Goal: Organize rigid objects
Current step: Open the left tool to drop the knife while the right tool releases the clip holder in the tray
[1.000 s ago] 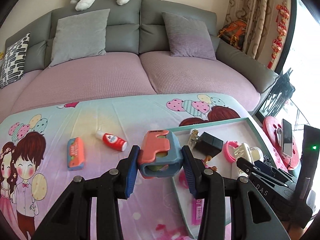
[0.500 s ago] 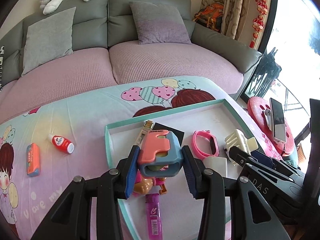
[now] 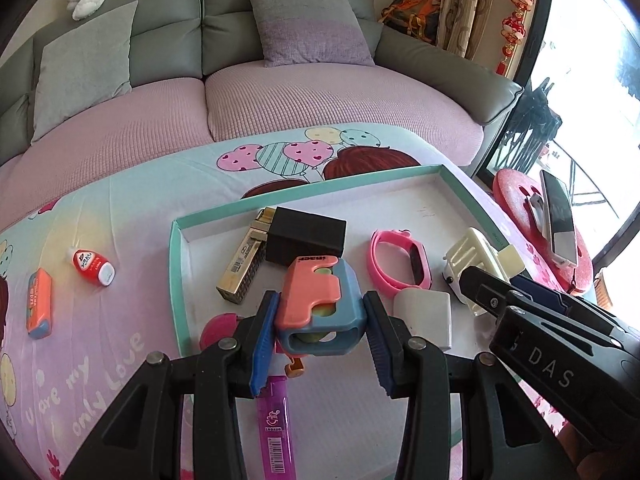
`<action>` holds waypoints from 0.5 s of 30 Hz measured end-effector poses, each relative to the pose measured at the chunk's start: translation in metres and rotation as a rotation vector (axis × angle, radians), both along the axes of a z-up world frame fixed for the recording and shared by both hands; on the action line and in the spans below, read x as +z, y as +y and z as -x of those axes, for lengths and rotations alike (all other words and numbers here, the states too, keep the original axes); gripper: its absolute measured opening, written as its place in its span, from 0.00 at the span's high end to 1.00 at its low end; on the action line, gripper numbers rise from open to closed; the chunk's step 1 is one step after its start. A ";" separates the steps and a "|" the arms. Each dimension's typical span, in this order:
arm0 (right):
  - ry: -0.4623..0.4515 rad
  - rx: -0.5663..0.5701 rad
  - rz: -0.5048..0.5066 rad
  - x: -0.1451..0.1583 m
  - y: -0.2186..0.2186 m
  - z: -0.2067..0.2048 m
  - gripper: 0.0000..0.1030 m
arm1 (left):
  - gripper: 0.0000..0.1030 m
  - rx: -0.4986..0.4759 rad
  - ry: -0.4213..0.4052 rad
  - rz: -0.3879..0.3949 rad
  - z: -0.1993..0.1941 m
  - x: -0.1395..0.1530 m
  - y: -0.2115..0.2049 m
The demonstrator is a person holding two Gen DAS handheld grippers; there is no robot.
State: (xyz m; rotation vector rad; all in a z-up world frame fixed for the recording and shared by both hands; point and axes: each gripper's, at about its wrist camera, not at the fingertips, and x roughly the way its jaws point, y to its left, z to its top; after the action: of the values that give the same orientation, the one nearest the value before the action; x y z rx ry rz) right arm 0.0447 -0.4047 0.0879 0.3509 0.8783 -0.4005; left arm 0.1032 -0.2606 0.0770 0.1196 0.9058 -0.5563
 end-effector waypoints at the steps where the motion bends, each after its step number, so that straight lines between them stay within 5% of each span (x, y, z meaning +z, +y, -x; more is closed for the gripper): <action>1: 0.001 0.003 0.001 0.000 0.000 0.000 0.54 | 0.57 0.001 0.003 0.000 0.000 0.000 0.000; 15: 0.015 0.009 0.017 0.006 0.001 0.001 0.47 | 0.49 0.014 0.024 -0.003 -0.002 -0.001 0.005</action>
State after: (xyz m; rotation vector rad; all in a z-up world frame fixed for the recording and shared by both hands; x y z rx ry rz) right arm 0.0433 -0.4038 0.0938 0.3282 0.8907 -0.4029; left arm 0.1052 -0.2559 0.0765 0.1096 0.9301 -0.5442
